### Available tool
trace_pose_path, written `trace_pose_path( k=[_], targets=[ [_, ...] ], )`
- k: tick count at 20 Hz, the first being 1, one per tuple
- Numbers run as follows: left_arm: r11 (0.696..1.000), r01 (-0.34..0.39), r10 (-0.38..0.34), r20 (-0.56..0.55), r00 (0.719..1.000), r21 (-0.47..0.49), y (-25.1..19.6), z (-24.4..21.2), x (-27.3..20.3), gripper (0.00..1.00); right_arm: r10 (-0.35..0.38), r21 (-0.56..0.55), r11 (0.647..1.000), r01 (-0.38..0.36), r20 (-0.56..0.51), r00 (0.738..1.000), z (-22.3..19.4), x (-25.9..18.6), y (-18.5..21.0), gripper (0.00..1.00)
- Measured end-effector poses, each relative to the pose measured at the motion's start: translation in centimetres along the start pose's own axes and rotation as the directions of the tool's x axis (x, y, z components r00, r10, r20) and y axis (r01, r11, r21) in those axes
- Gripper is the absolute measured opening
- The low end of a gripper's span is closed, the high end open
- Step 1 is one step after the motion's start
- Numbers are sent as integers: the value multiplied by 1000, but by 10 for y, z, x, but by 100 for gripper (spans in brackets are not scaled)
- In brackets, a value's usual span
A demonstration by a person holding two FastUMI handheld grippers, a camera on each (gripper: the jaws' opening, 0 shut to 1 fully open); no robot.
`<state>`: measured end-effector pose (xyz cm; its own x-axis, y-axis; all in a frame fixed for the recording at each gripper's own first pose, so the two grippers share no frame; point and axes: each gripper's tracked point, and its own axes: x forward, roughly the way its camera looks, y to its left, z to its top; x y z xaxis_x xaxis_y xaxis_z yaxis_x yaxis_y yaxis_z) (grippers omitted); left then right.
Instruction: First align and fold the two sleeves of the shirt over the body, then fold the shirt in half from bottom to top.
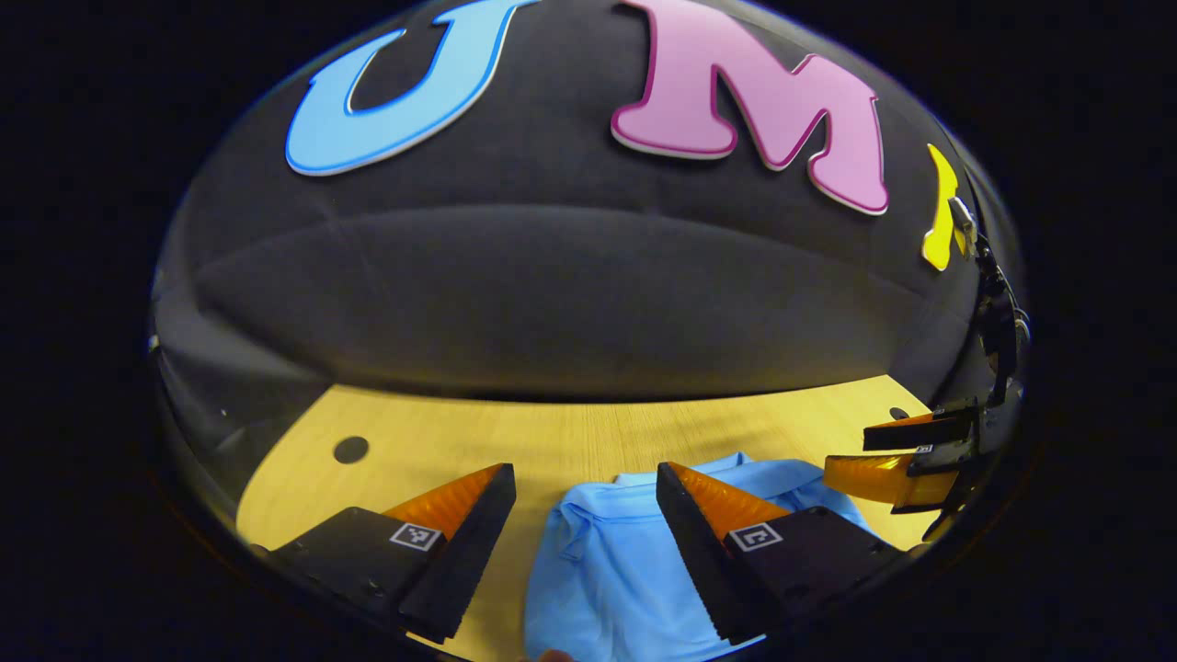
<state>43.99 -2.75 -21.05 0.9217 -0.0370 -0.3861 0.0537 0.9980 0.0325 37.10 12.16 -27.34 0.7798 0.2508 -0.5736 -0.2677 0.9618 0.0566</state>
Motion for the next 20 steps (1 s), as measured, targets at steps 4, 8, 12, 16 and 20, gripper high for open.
trace_pose_path(
  k=[4, 8, 12, 16, 20],
  targets=[
    [1000, -17, 18, 74, 997, -14, -3, 27, -79, 97, -75, -16, 997, 77, 78, 994, 22, -62, -3, 98],
    [1000, -22, 19, 124, 992, 22, 2, 32, -159, 98, -98, 3, 995, 99, 147, 984, 37, -133, 8, 98],
    [1000, 8, -11, 134, 991, 25, 4, 20, -244, 98, -125, 41, 992, 119, 182, 975, 31, -205, 25, 98],
    [999, 35, -41, 154, 987, 41, 4, 11, -316, 98, -155, 41, 988, 149, 214, 965, 12, -278, 43, 98],
    [998, 58, -59, 191, 980, 13, 3, 11, -376, 98, -166, 44, 986, 161, 225, 960, -6, -333, 57, 98]
  ],
)
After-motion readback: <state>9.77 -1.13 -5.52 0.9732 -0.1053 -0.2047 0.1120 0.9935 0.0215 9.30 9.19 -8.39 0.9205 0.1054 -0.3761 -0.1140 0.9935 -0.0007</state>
